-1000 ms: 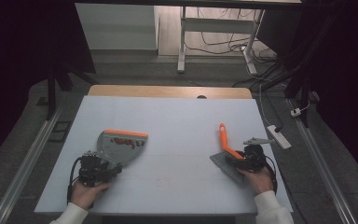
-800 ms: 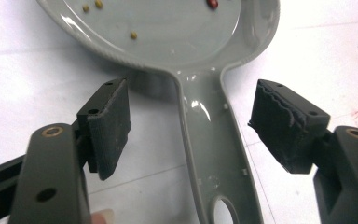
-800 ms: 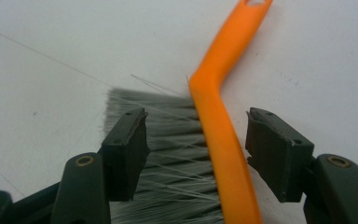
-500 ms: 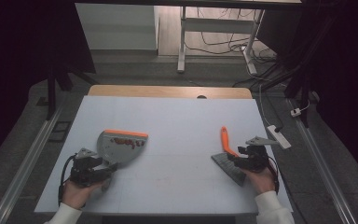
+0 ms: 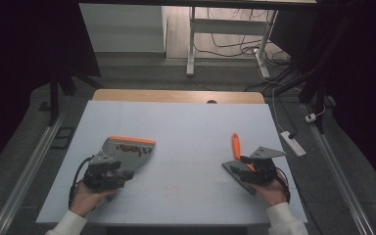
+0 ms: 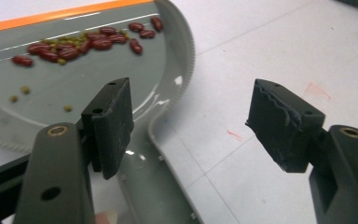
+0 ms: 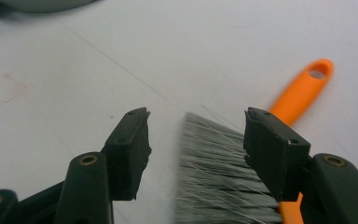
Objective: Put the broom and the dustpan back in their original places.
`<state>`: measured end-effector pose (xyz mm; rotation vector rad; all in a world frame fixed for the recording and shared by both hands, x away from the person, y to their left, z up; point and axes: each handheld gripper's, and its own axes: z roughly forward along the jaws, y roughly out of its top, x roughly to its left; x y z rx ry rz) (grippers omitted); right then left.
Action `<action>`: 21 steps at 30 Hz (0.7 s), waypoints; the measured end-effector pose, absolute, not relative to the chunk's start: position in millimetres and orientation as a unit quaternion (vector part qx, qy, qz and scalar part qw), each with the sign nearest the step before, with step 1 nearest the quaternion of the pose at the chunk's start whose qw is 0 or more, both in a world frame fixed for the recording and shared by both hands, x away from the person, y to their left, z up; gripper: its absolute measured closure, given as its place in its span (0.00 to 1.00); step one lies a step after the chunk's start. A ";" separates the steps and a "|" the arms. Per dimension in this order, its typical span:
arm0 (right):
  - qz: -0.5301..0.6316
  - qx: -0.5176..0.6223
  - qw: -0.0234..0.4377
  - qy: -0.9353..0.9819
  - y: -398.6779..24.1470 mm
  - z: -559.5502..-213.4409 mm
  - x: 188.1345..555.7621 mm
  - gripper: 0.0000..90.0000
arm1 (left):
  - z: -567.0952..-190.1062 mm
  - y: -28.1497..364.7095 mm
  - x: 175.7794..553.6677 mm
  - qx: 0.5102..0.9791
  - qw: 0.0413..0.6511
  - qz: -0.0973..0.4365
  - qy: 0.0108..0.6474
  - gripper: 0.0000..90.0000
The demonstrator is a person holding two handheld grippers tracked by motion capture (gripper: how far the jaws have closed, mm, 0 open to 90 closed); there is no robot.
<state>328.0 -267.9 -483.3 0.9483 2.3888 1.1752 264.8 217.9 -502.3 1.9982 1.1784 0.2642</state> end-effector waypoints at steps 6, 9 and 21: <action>0.416 0.308 0.152 0.842 -260.9 -483.6 322.7 0.45 | -504.2 214.9 265.9 0.796 0.391 0.096 0.453 0.36; 0.416 0.305 0.148 0.844 -260.2 -484.5 322.1 0.45 | -505.2 213.5 266.5 0.797 0.388 0.095 0.453 0.36; 0.417 0.296 0.150 0.846 -259.7 -484.2 321.0 0.45 | -506.0 213.6 267.8 0.796 0.388 0.089 0.455 0.36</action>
